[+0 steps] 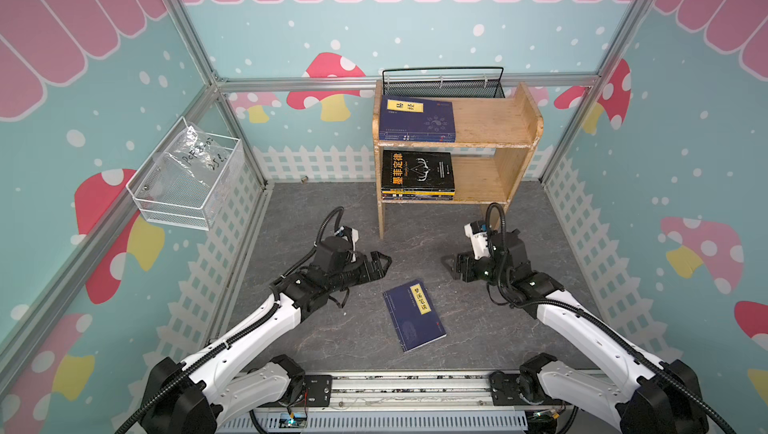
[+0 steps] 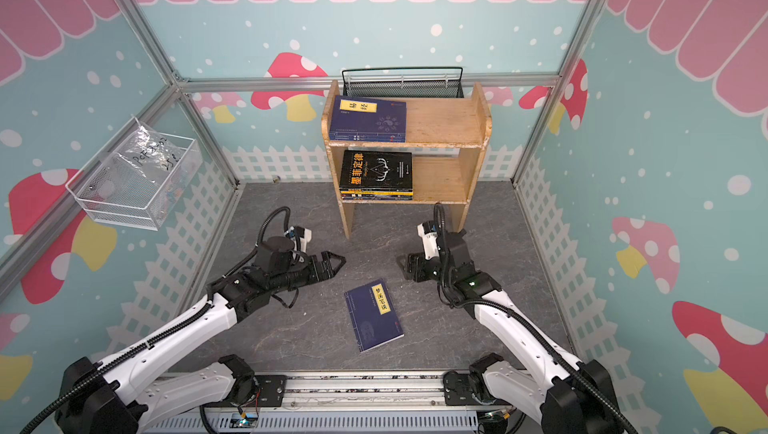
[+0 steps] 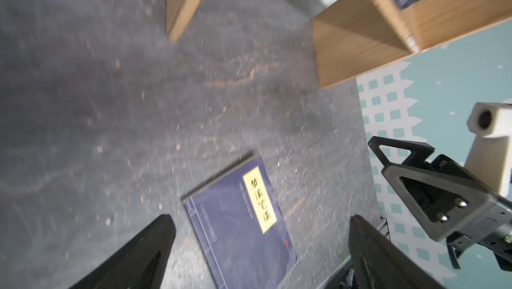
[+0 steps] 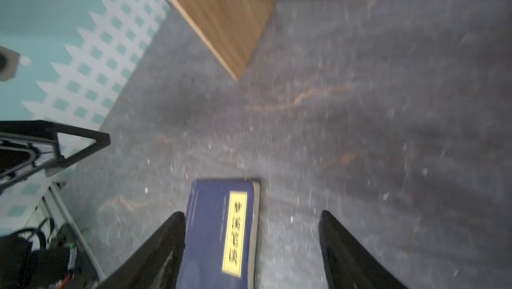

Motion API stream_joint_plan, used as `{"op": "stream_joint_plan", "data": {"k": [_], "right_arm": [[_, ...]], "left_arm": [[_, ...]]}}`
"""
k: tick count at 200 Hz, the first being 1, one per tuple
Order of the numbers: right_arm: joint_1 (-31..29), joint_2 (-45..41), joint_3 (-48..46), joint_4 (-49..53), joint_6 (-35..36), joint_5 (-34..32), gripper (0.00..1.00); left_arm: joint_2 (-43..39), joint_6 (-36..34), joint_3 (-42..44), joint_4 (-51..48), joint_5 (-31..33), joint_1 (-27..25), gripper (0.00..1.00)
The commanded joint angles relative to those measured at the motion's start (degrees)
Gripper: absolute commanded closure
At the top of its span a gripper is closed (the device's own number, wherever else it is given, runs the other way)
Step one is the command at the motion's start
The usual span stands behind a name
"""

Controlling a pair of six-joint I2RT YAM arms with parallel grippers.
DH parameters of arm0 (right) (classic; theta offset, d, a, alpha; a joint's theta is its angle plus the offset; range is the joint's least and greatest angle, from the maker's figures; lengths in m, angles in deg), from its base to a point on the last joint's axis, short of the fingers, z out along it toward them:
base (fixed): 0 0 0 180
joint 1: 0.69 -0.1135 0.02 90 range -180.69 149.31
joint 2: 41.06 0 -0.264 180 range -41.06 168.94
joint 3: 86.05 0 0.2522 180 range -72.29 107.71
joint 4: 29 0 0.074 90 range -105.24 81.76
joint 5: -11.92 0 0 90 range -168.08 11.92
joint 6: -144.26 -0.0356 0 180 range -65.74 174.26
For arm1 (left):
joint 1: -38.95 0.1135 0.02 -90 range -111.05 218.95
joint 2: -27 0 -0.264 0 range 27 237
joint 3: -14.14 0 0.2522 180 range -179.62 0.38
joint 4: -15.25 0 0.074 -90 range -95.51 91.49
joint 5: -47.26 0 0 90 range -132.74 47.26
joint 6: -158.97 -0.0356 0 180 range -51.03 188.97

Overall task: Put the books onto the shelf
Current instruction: 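Withdraw both grippers from the shelf and lower them toward the table book, then grasp the edges of the table navy book with both grippers and lift it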

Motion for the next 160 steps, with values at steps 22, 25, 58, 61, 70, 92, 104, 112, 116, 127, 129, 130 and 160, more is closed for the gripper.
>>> {"op": "stream_joint_plan", "data": {"k": [22, 25, 58, 61, 70, 92, 104, 112, 116, 127, 129, 130, 160], "right_arm": [[-3.0, 2.17, -7.82, -7.07, -8.06, 4.05, 0.3], [-3.24, 2.59, -8.16, -7.4, -8.2, 4.27, 0.3], [-7.32, 7.85, -8.36, -8.29, -7.17, 4.48, 0.34], [-7.69, 8.42, -8.27, -8.29, -7.03, 4.64, 0.35], [-8.42, 10.05, -7.98, -8.29, -7.11, 4.88, 0.38], [-10.18, 13.31, -7.77, -8.73, -7.72, 5.25, 0.45], [-11.27, 13.74, -7.85, -9.02, -8.16, 4.57, 0.47], [-11.78, 13.8, -8.23, -9.38, -8.49, 4.37, 0.47], [-11.92, 13.83, -8.56, -9.76, -8.76, 4.49, 0.47], [-12.12, 14.29, -9.39, -11.67, -9.07, 5.42, 0.47], [-12.11, 14.44, -9.54, -11.99, -9.09, 5.65, 0.47], [-12.1, 14.54, -9.57, -12.12, -9.14, 5.8, 0.47], [-12.62, 18.34, -9.36, -15.08, -9.71, 7.54, 0.52]], "left_arm": [[-2.27, 16.77, 10.26, 3.67, 3.78, -4.29, 0.0], [-2.1, 17.09, 10.68, 3.92, 3.7, -4.46, 0.0], [3.44, 19.97, 12.5, 9.42, 2.05, -7.6, 0.0], [4.25, 20.28, 12.52, 10.23, 1.76, -7.94, 0.0], [7.1, 21.2, 12.57, 12.82, 0.92, -8.99, 0.0], [13.76, 22.49, 12.3, 18.93, -2.52, -10.13, 0.0], [16.22, 22.9, 11.84, 20.44, -3.73, -10.13, 0.01], [17.24, 22.96, 11.64, 21.1, -4.12, -10.13, 0.01], [17.67, 22.98, 11.56, 21.41, -4.28, -10.13, 0.01], [18.83, 22.71, 11.38, 22.54, -4.46, -10.13, 0.01], [19.11, 22.65, 11.31, 22.68, -4.49, -10.13, 0.0], [19.29, 22.63, 11.3, 22.75, -4.5, -10.13, 0.0], [24.51, 22.82, 11.07, 30.19, -7.54, -9.79, 0.01]]}}
